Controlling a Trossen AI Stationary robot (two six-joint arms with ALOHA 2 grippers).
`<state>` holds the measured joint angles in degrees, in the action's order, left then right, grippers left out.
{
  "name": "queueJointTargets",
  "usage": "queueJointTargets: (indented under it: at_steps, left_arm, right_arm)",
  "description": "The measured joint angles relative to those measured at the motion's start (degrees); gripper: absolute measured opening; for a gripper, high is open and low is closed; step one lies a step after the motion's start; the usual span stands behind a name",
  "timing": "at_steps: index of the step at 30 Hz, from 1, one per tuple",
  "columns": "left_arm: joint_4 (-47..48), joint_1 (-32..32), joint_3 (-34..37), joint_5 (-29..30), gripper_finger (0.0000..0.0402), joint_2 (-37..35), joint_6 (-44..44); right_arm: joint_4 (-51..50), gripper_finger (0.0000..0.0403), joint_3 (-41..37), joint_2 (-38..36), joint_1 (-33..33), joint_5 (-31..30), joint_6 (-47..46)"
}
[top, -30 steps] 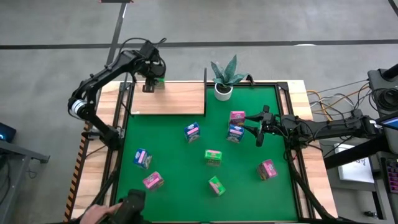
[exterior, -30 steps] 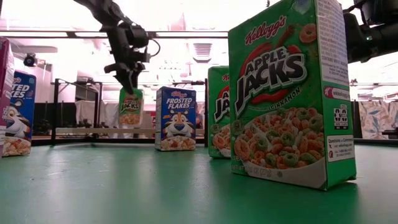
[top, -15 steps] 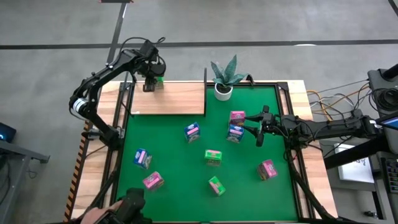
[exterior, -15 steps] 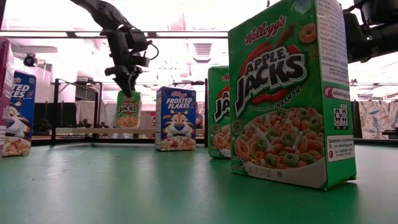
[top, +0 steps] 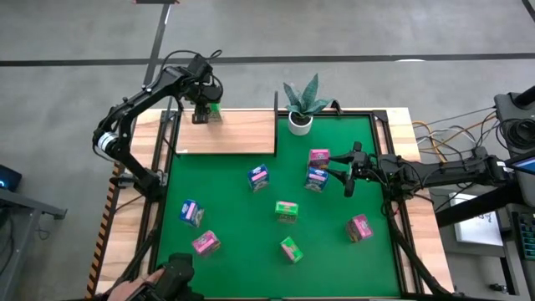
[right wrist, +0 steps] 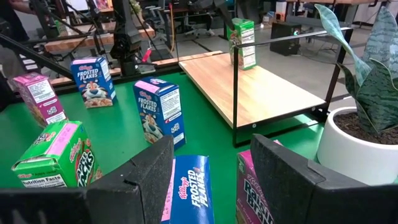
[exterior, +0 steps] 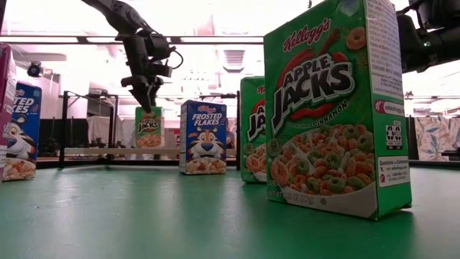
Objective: Stack cereal on shelf
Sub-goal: Put the top left green cereal box on the shelf
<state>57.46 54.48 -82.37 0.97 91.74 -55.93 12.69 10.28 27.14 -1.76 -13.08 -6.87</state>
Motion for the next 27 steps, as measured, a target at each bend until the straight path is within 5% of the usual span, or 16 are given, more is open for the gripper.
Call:
queueJointTargets:
  at_steps: [19,23,27]
  left_arm:
    - [4.86,-2.21,-8.20,0.09,0.0227,-0.60,3.55]
    - [0.15,-2.86,-8.64,-2.10,0.0200,-0.60,6.13]
    - [-2.84,-2.80,-7.96,-2.05,0.0128,0.19,6.15]
  right_arm:
    - [0.00,0.0206,0.00,0.00,0.00,0.02,0.20]
    - [0.02,0.0206,0.00,0.00,0.00,0.02,0.28]
    - [0.01,0.0206,0.00,0.00,0.00,0.02,0.14]
